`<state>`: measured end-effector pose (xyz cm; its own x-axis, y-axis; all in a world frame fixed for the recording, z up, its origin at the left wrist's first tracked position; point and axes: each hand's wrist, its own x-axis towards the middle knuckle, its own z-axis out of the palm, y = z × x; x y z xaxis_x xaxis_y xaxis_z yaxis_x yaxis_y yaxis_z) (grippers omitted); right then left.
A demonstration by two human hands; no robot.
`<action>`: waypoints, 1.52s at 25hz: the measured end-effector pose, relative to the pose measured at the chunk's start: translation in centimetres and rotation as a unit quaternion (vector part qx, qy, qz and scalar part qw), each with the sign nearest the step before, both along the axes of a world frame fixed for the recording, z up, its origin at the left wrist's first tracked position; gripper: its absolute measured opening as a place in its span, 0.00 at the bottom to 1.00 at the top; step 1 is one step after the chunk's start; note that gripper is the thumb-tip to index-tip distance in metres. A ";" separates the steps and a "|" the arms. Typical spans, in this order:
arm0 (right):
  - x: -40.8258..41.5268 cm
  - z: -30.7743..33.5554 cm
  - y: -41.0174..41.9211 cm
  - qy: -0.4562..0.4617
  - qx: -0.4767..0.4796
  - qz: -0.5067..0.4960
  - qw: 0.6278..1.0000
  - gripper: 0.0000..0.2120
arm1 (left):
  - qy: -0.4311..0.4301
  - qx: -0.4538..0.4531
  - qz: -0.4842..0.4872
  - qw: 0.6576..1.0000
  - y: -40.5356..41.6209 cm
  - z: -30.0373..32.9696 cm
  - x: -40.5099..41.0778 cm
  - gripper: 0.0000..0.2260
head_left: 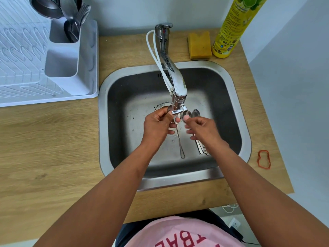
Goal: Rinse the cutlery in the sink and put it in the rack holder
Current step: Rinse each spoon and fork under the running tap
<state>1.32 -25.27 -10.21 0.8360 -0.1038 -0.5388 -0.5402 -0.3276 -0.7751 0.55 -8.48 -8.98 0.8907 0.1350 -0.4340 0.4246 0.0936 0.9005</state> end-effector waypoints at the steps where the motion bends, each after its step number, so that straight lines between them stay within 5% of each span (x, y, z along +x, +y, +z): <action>1: 0.6 -1.0 -0.8 -0.017 -0.109 0.013 0.994 0.18 | 0.011 0.003 0.004 1.000 0.0 -0.2 0.0 0.09; 3: 1.4 -2.9 -1.6 0.003 -0.293 0.082 0.953 0.23 | 0.045 -0.001 0.011 0.999 0.0 -0.5 0.0 0.09; 6: 2.0 -4.7 -1.1 0.073 -0.371 0.132 0.916 0.29 | 0.101 -0.020 0.007 0.995 -0.3 -0.8 0.3 0.09; 10: 2.8 -6.4 -0.7 0.086 -0.343 0.094 0.931 0.23 | 0.146 -0.040 0.009 0.988 -0.1 -1.2 0.8 0.07; 15: 3.1 -6.9 -1.0 0.102 -0.310 0.118 0.938 0.02 | 0.156 -0.054 0.016 0.986 0.0 -1.9 0.8 0.05; 17: 3.1 -6.7 -1.1 0.111 -0.307 0.130 0.936 0.03 | 0.162 -0.063 0.022 0.985 -0.1 -2.2 0.7 0.08; 21: 2.2 -4.9 -0.3 0.101 -0.059 0.057 0.992 0.02 | 0.179 -0.081 0.045 0.979 -0.1 -2.3 0.9 0.06; 25: 0.9 -2.2 1.8 0.076 0.163 0.042 0.983 0.04 | 0.178 -0.082 0.059 0.979 0.6 -2.0 0.9 0.04; 38: -0.7 1.1 3.5 0.008 0.196 0.055 0.979 0.09 | 0.049 -0.069 -0.025 0.996 1.9 -0.7 -0.8 0.06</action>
